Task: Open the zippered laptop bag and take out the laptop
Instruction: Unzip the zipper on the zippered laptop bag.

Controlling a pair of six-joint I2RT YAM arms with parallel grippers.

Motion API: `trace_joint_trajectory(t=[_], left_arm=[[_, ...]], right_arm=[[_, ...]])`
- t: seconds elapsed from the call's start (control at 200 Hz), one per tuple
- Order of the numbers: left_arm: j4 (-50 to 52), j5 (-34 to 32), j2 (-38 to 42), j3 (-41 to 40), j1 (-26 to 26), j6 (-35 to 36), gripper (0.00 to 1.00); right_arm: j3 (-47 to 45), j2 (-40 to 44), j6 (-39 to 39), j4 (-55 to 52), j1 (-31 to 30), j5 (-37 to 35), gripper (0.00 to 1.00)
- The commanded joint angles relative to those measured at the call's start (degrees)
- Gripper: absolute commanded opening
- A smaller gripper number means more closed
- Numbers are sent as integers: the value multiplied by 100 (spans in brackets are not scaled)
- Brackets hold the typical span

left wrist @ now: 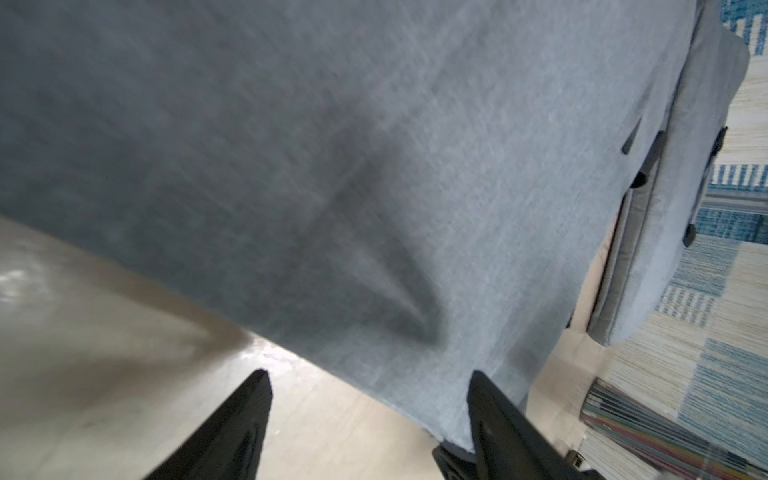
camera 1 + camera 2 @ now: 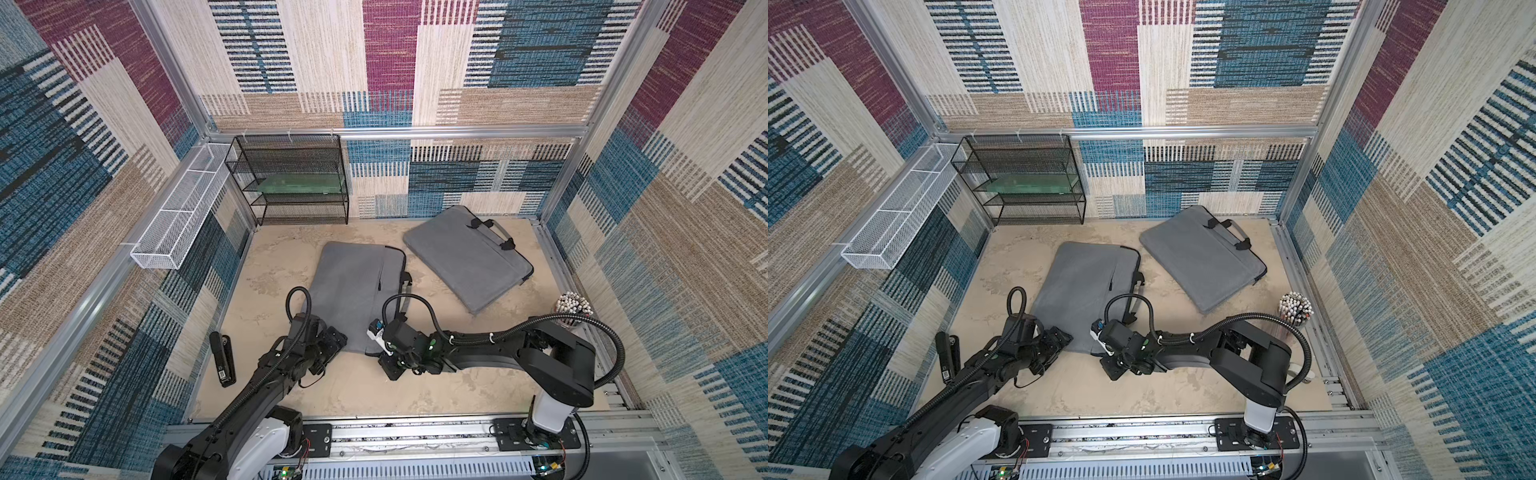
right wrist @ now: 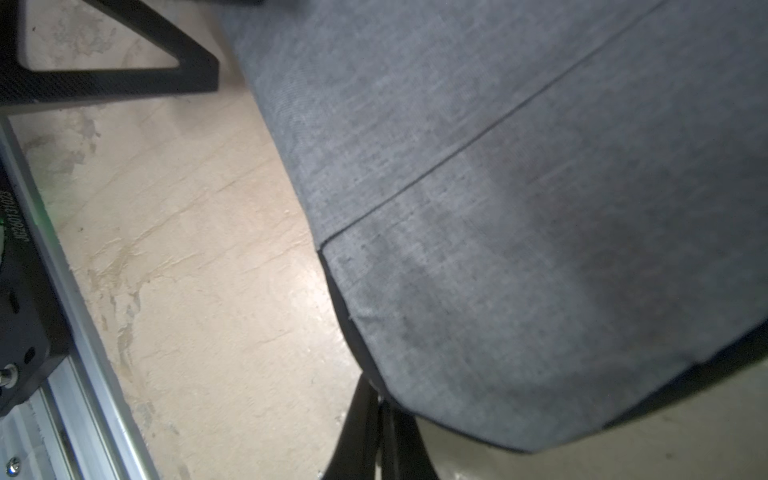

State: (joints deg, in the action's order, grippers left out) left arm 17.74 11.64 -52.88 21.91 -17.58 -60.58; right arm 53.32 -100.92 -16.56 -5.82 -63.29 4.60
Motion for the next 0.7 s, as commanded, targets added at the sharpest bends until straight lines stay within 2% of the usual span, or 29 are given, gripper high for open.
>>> trace_joint_trajectory(t=[0.0,0.145,0.336,0.496,0.696], left_arm=[[-579,142,-206,-29,-214,-420,72],[-797,164,-735,115,-444,-376,67],[-1086,157,-1181,138,-597,-415,53],[-1088,-30,-1151,14,-606,-531,35],[-1238,-118,-1054,-163,-606,-653,23]], right_arm=[[71,-42,137,138,-10,136,0],[155,-105,184,151,-29,229,0],[126,-80,187,169,-44,244,0],[82,-39,132,161,-26,188,0],[84,-48,100,152,1,176,0]])
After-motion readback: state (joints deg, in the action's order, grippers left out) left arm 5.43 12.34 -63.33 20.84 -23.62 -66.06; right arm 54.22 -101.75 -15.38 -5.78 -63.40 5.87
